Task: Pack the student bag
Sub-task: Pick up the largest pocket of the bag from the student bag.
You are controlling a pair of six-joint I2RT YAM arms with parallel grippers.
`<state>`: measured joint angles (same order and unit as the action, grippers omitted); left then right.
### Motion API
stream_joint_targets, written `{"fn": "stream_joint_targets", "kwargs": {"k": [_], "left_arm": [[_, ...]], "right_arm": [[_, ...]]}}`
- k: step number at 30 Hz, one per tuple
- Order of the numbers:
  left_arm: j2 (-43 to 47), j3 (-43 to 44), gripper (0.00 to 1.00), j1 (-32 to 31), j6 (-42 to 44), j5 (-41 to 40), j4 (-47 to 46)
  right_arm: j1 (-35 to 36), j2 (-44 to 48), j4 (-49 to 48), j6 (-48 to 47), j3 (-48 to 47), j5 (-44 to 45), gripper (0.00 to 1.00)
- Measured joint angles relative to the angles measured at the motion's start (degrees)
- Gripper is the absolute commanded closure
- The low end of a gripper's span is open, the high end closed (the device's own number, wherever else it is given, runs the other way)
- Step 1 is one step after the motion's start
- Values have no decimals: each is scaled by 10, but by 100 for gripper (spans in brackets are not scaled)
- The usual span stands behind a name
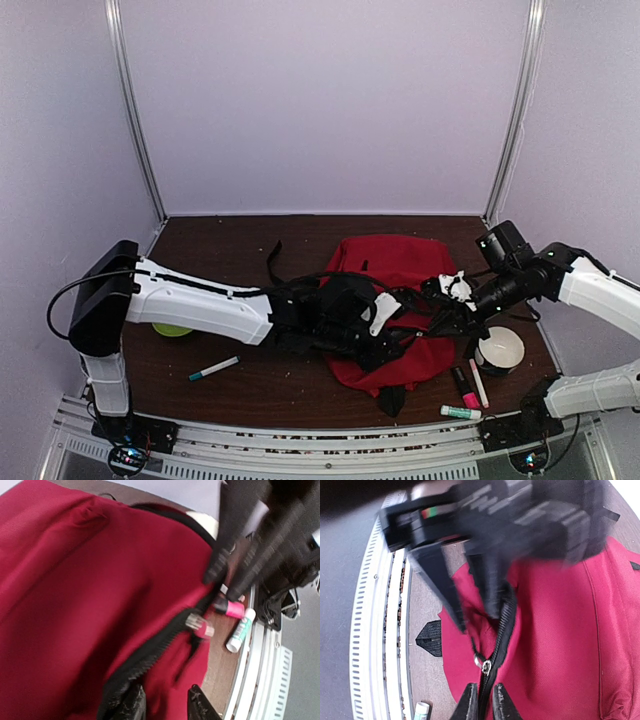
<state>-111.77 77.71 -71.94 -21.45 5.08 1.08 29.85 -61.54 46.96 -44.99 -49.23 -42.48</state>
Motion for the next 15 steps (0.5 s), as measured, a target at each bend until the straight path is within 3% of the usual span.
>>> {"fn": "stream_joint_targets", "kwargs": {"k": [8, 10, 13, 15], "left_arm": [[1, -7, 71, 28, -12, 67, -66], [1, -7, 70, 27, -13, 84, -71], [2, -11, 67, 27, -14, 101, -72], [9, -26, 67, 27, -14, 113, -73]], "right_arm": [[0, 0, 0, 3, 0, -7, 86], [0, -1, 0, 3, 0, -8, 75], [-2, -3, 9, -2, 0, -8, 49], [-12, -1, 27, -26, 0, -5, 43]]}}
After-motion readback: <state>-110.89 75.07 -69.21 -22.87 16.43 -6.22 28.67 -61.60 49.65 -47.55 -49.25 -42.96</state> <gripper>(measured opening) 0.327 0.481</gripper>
